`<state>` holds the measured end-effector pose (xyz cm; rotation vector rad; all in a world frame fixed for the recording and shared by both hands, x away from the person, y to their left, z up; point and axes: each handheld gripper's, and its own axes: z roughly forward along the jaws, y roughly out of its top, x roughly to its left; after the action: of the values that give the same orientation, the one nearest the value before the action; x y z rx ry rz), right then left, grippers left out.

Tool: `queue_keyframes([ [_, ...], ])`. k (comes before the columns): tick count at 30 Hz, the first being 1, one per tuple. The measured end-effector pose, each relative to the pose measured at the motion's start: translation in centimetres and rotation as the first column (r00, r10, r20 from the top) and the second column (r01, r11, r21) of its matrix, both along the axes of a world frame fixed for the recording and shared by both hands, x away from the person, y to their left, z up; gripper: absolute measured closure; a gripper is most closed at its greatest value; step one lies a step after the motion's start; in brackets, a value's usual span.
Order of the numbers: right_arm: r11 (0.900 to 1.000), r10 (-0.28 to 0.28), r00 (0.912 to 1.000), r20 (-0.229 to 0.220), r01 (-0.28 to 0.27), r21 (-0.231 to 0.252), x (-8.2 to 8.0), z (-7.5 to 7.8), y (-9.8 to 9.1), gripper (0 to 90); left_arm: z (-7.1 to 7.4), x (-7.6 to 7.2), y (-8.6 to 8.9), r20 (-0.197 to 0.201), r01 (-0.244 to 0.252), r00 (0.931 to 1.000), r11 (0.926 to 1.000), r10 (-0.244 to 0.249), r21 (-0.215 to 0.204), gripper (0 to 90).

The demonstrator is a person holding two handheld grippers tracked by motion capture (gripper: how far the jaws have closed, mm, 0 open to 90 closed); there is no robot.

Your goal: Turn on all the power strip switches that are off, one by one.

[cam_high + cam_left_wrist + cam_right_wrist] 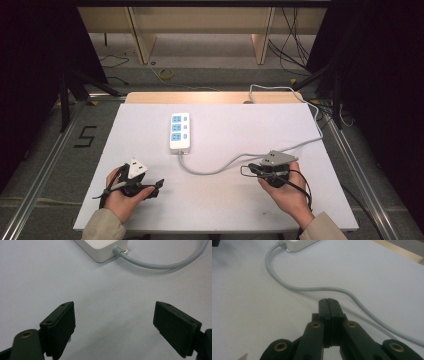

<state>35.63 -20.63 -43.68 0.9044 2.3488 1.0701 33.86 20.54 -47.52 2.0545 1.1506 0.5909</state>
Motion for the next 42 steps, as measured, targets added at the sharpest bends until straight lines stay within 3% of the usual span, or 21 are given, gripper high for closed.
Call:
queue_keyframes([
  [9,0.9999,0.013,0.9996,-0.023,-0.013,-0.011,1.0,1.0,0.9,90.0,0.0,-0.2,0.0,0.008,-0.002,1.0,1.0,0.002,-0.008,18.2],
  [22,0.9993,0.024,0.9983,-0.054,-0.025,-0.028,1.7,0.7,2.2,90.0,0.1,-0.2,-0.1,0.016,0.0,0.9999,1.0,0.0,-0.009,18.8],
  [42,0.9987,0.026,0.9989,-0.038,-0.028,-0.043,3.6,2.3,4.5,90.0,0.1,-0.3,-0.4,0.021,0.009,0.9997,1.0,-0.009,0.0,18.9],
])
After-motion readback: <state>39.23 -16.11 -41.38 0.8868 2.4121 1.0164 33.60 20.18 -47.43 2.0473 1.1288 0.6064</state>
